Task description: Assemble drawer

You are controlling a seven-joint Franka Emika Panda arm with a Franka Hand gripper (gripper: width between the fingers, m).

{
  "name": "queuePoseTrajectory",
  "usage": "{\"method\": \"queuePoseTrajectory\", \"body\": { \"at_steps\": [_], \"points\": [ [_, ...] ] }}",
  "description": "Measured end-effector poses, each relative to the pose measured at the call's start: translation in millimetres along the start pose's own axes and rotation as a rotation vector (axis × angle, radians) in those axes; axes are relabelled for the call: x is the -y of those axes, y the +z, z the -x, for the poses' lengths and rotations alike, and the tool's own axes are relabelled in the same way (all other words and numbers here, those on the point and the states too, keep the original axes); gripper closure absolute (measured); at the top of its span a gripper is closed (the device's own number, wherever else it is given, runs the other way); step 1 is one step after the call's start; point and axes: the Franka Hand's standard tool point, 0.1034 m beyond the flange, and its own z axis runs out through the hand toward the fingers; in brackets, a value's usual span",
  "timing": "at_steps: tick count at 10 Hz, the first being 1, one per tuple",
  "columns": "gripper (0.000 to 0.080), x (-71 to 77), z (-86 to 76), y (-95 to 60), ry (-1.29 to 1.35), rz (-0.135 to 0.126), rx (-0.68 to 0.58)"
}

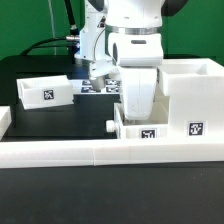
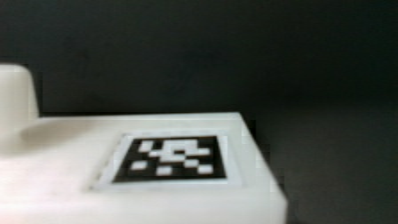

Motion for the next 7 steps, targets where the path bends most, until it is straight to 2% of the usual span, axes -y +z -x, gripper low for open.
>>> {"method": "queuePoseTrajectory", "body": {
  "at_steps": [1,2,3,4,5,6,7],
  "points": [
    [0.0757,0.0,0.0,0.0,0.000,0.000,0.000],
    [0.0679,0.0,0.2,0.0,0.000,0.000,0.000],
    [0.0496,-1.1,0.3,-1.9,0.004,0.003,0.000],
    [0.0496,-4.4,0.4,-7.9,0.006,0.013,0.001],
    [0.0312,-6.6,0.1,-12.8,0.006,0.020,0.002],
    [0.0202,-7.9,0.9,-18.3,0.006,0.017,0.006],
    [0.0202,-9.8,2.0,-24.8,0.007,0.015,0.010]
  ]
}}
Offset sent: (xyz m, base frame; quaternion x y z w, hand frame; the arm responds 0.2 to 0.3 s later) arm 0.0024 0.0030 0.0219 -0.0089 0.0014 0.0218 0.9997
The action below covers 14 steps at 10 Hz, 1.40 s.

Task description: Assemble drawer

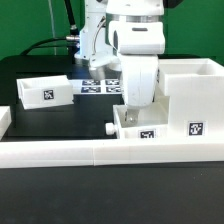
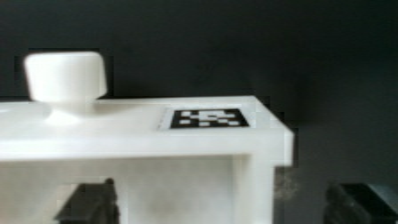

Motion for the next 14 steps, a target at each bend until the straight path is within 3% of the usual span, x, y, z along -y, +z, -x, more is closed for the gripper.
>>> {"method": "queuePoseTrajectory", "body": {
  "at_steps": [2,5,7,9,13,14],
  "points": [
    [0.0153,-6.4,4.8,-12.4,0.006,0.019,0.003],
    [0.0151,-15.0,26.4,-20.0,-0.004,0.036,0.008],
    [0.0151,-18.3,49.7,-8.6,-0.026,0.029,-0.001],
    [0.0151,-21.5,54.2,3.2,-0.041,0.021,-0.013],
    [0.0151,-17.9,74.9,17.3,-0.019,0.002,-0.155],
    [0.0151,-16.8,72.6,21.4,-0.011,-0.005,-0.178]
  ]
}}
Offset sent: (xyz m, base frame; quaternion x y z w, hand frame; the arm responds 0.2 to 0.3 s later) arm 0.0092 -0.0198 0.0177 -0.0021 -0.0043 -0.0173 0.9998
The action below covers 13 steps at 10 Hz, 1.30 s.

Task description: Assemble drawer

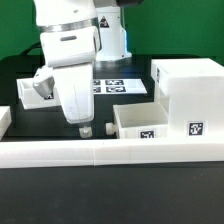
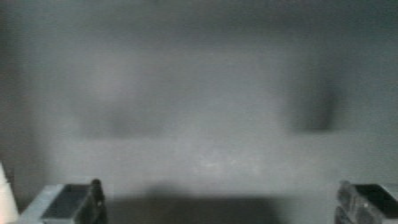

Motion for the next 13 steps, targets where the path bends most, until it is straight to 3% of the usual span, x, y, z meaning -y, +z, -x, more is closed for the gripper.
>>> {"method": "queuePoseTrajectory", "body": {
  "at_steps": [2,3,5,10,13],
  "points": [
    [0.0151,3.7,-0.4,8.3,-0.006,-0.014,-0.070],
    [0.0151,1.5,-9.7,9.7,-0.008,-0.015,-0.069],
    [0.0151,-5.3,-24.6,8.7,-0.043,0.006,-0.065],
    [0.0151,-4.4,-24.9,10.3,-0.040,0.005,-0.066],
    [0.0151,-5.6,-38.9,12.4,-0.033,-0.002,-0.075]
  ]
}}
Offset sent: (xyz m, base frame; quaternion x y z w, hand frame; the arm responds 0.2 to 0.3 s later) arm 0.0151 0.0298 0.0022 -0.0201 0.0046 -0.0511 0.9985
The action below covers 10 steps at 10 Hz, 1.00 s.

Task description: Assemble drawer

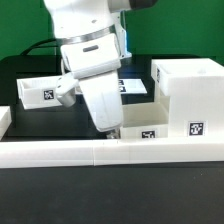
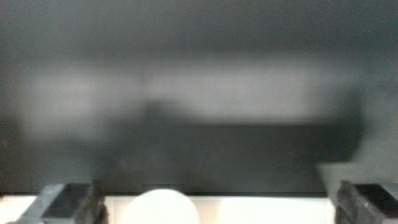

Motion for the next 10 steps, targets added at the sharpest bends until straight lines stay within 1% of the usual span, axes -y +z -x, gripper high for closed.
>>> {"method": "queuePoseTrajectory", "body": {
  "at_steps": [2,4,7,9,10],
  "points": [
    [0.0151,-0.5,-4.2,0.8,0.029,-0.001,0.000],
    [0.0151,-1.5,-15.6,3.1,0.050,-0.004,-0.002],
    [0.0151,-4.5,-38.2,8.3,0.018,-0.003,-0.009],
    [0.0151,-4.5,-52.0,11.5,0.015,-0.009,-0.010],
    [0.0151,-4.3,-55.4,12.3,0.017,-0.012,-0.010]
  ]
}}
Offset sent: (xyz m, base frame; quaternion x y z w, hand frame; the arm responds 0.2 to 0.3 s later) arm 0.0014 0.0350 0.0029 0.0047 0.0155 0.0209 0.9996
